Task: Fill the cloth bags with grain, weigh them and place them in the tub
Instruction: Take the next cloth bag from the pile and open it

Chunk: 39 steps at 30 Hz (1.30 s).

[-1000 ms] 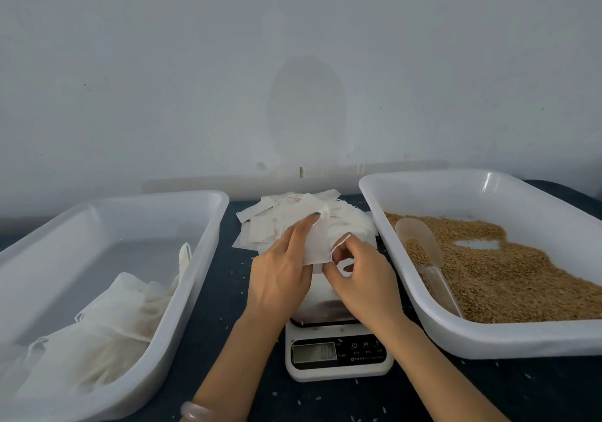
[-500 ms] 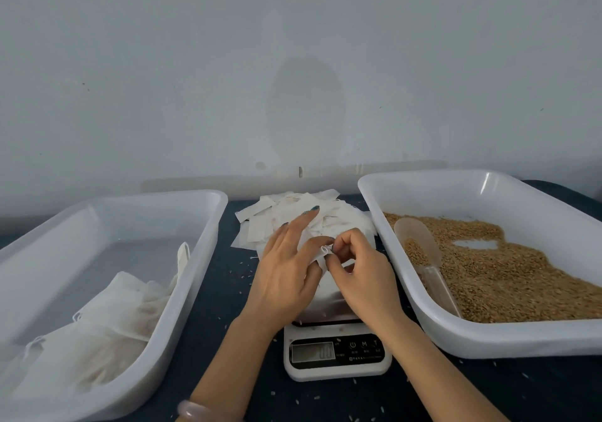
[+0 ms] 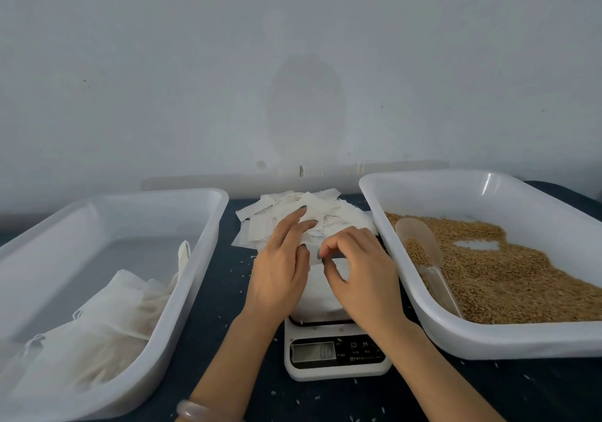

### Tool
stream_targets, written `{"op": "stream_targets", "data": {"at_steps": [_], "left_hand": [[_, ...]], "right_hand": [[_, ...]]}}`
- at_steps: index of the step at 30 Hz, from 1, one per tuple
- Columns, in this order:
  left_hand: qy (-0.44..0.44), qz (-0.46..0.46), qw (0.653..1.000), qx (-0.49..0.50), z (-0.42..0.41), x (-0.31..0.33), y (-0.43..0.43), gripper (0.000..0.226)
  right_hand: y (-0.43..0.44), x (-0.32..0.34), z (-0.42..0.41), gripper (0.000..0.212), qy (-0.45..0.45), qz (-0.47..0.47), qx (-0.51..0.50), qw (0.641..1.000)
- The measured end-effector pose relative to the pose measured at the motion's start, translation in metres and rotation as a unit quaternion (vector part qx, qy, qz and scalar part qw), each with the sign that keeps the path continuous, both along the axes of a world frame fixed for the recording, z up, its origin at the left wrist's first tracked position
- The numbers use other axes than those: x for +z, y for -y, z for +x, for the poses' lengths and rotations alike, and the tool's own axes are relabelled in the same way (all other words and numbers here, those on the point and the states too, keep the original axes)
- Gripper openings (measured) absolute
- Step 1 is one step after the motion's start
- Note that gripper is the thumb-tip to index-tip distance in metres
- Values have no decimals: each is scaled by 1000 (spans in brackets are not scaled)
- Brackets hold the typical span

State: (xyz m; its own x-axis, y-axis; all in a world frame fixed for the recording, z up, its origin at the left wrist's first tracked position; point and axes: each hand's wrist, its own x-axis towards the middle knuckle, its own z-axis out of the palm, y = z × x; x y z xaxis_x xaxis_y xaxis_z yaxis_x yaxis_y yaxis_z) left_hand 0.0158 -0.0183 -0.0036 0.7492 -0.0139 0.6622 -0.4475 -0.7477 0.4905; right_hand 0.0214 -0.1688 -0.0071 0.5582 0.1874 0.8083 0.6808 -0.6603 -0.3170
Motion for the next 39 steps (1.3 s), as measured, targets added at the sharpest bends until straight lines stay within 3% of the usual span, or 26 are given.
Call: {"op": "stream_targets", "data": {"at_steps": [4, 7, 10, 14, 19, 24, 31, 36, 39], "left_hand": [[-10, -8, 1000, 21, 0, 1, 0, 47], [1, 13, 999, 49, 0, 2, 0, 47], [-1, 16, 998, 52, 0, 2, 0, 48], [2, 14, 999, 50, -1, 1, 1, 48], [-8, -18, 998, 61, 1, 0, -1, 47], [-11, -20, 998, 61, 1, 0, -1, 48], [-27, -26, 990, -135, -3, 5, -1, 47], [-81, -28, 987, -134, -3, 6, -4, 72], [-127, -54, 982, -133, -3, 9, -10, 72]], "right_hand": [[-1, -3, -2, 26, 40, -104, -11, 994], [0, -4, -2, 36, 10, -150, -30, 988], [0, -4, -2, 33, -4, -167, -29, 986], [0, -2, -2, 27, 5, -150, -22, 988], [2, 0, -1, 35, 24, -138, -61, 988], [2, 1, 0, 25, 52, -145, -91, 984], [3, 4, -2, 9, 51, -94, -74, 992], [1, 5, -2, 22, 15, -21, -34, 999], [1, 4, 1, 18, 18, -9, -28, 999]]}}
